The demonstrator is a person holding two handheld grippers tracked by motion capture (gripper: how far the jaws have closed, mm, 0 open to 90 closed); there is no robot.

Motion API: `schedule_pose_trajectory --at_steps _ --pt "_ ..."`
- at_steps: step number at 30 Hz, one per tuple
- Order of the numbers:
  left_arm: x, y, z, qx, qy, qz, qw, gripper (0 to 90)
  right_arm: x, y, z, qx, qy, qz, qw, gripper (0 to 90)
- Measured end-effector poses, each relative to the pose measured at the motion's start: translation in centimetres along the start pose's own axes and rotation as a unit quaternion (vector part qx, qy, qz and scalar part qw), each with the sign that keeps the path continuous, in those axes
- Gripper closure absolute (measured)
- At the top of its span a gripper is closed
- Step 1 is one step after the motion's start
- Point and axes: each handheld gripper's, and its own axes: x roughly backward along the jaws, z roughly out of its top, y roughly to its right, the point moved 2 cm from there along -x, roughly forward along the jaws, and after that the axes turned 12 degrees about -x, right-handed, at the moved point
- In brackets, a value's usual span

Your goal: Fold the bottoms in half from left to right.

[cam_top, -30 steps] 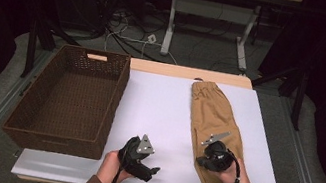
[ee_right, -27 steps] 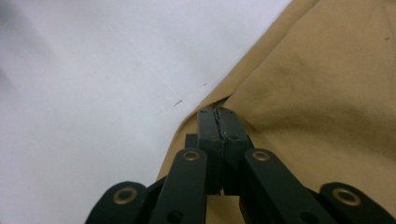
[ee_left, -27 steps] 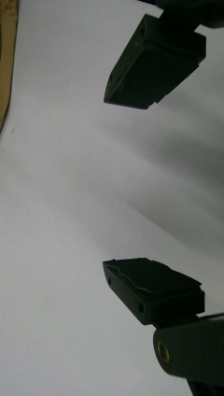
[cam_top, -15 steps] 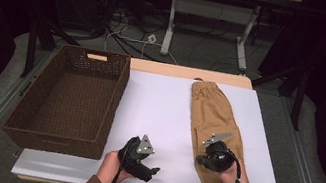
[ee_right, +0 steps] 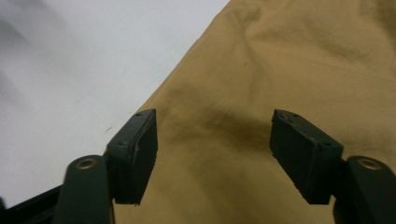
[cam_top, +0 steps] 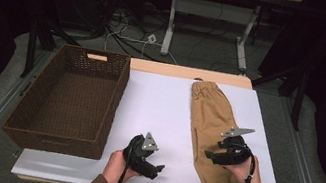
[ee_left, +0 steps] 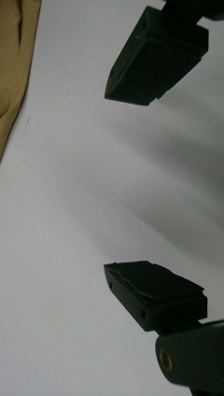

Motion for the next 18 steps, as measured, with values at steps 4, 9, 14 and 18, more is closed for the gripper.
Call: schedule_pose_trajectory --at_steps 4,9,14,18 --pt "-0.6 0.1 0.5 0.005 0.001 -0.001 1.0000 11.2 0.0 0.8 0.4 -0.008 0.012 -0.010 0.9998 20.2" --pt "-1.3 0.2 1.1 0.008 0.000 0.001 1.0000 7.9 0.1 2.0 1.0 -0.017 0.027 -0.016 0.9994 16.9" --pt "-2.1 0.0 1.8 0.007 -0.004 0.000 1.0000 5.4 0.0 2.8 1.5 -0.027 0.033 -0.016 0.9990 16.0" --pt "-2.7 0.1 2.4 0.011 -0.007 0.005 0.9999 4.5 -0.2 3.2 1.8 -0.026 0.033 -0.022 0.9989 16.1"
